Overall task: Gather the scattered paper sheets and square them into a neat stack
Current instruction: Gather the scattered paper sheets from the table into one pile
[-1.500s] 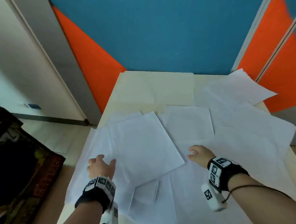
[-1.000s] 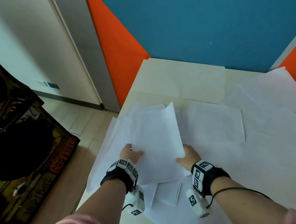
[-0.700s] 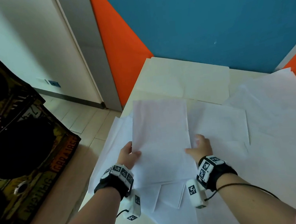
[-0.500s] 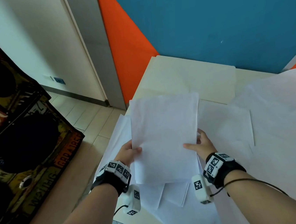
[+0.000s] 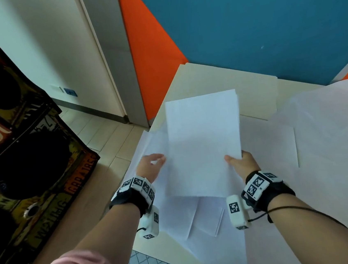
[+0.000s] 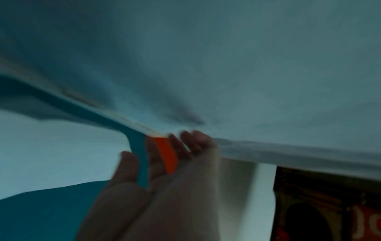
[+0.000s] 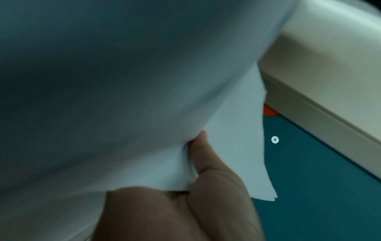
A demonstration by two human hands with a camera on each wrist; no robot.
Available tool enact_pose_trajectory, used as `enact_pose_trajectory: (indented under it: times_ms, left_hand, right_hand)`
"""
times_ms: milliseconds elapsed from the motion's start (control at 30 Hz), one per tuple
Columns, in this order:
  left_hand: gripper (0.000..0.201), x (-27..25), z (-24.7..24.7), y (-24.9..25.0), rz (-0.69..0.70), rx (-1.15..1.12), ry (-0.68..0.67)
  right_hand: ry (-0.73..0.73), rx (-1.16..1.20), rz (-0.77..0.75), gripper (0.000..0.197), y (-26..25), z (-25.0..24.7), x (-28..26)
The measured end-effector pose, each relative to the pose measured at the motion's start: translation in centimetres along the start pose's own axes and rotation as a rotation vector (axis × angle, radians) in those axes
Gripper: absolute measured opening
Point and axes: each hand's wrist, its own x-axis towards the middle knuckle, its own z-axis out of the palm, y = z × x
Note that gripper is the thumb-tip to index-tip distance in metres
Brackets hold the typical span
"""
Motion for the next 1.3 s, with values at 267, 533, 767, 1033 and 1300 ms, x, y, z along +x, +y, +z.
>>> enact_pose_trajectory:
  times_ms: [267, 533, 767, 1033, 1300]
  left_hand:
    - [0.088, 0.8, -2.1, -2.7, -0.271, 0.468, 0.111]
    - [0.032, 0.4, -2.7, -2.0, -0.243, 0.247, 0.05]
    - [0.029, -0.2, -5.8, 0.1, -0.055, 0.182, 0.214]
    - [0.016, -1.7, -5.1, 3.9, -0.007, -0.169, 0.004]
    - [0.11, -3.4, 1.3, 5.4, -0.148, -0.245, -0.493]
  right_hand:
    - [0.055, -0.021, 0.209, 0.033, 2.8, -1.9, -0.5]
    - [0.005, 0.009, 0.326, 0.043, 4.1, -1.6, -1.7]
    - [-0.007, 0.151, 0.344, 0.043, 4.0, -2.3, -2.4]
    - [-0.105, 0.292, 0.282, 0.036, 2.1, -1.7, -2.6]
    - [-0.145, 0.282, 0.268, 0.036, 3.0, -4.2, -2.8]
